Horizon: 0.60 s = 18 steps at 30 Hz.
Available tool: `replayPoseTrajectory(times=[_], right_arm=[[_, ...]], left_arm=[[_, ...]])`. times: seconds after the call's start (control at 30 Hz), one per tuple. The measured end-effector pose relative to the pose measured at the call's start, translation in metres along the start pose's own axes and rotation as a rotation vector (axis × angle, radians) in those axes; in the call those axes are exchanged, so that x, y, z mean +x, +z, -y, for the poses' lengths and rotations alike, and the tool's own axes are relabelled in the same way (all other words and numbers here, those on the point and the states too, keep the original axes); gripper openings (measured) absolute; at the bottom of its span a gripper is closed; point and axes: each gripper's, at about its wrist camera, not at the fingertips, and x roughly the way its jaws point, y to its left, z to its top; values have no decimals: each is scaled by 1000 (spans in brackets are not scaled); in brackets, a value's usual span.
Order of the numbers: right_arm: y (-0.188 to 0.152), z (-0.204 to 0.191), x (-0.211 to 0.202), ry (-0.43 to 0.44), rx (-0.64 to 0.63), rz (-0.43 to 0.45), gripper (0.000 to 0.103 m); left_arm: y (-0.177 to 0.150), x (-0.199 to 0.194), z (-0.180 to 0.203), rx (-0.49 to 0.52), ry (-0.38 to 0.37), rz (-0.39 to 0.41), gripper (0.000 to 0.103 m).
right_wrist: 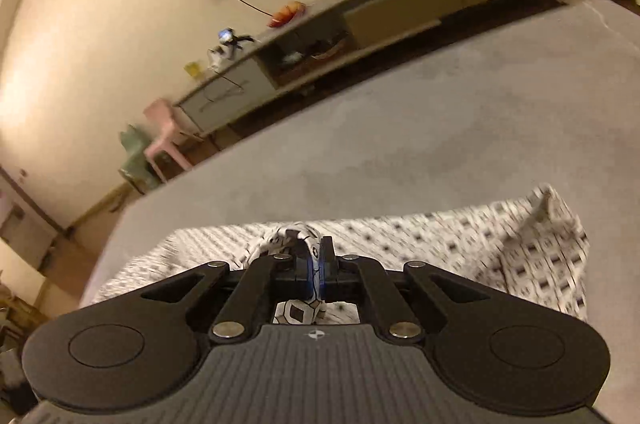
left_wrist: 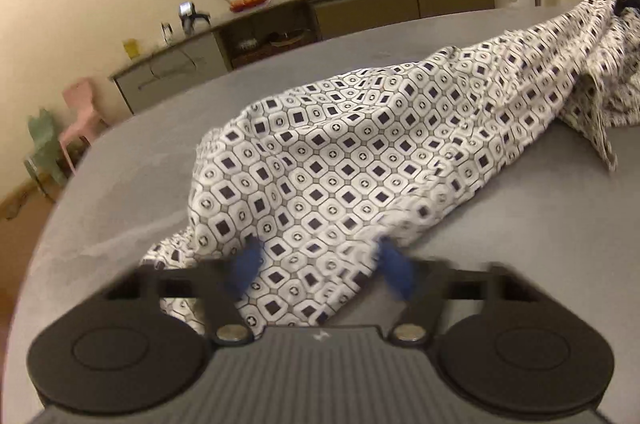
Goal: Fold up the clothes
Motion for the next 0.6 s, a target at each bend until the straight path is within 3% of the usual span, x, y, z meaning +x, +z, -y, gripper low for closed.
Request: replayPoseTrajectory(times=[0.03, 0.17, 0.3, 0.37, 0.43, 0.5, 0.53, 0.57, 0.6], right_arm=[[5, -3, -5, 26, -8, 2, 1], [19, -21, -34, 135, -79, -3, 1], [43, -35, -78, 281, -139, 24, 1], [66, -31, -100, 315, -113, 61, 1], [93, -22, -101, 268, -94, 93, 1], [115, -11, -69, 102, -105, 99, 3], [121, -2, -43, 12, -100, 81, 5], [121, 9, -15, -73, -94, 46, 14], [116, 21, 7, -169, -74, 24, 26]], left_arm=[[3, 3, -5, -16, -20, -12, 8], [18, -6, -25, -64, -104, 8, 3], [60, -84, -68, -201, -223, 218, 3], [97, -117, -94, -289, -276, 309, 3], [141, -118, -111, -360, -299, 324, 3], [181, -88, -118, -398, -285, 264, 5], [196, -63, -117, -401, -251, 208, 13], [202, -33, -113, -387, -180, 136, 30], [208, -2, -110, -371, -109, 64, 34]])
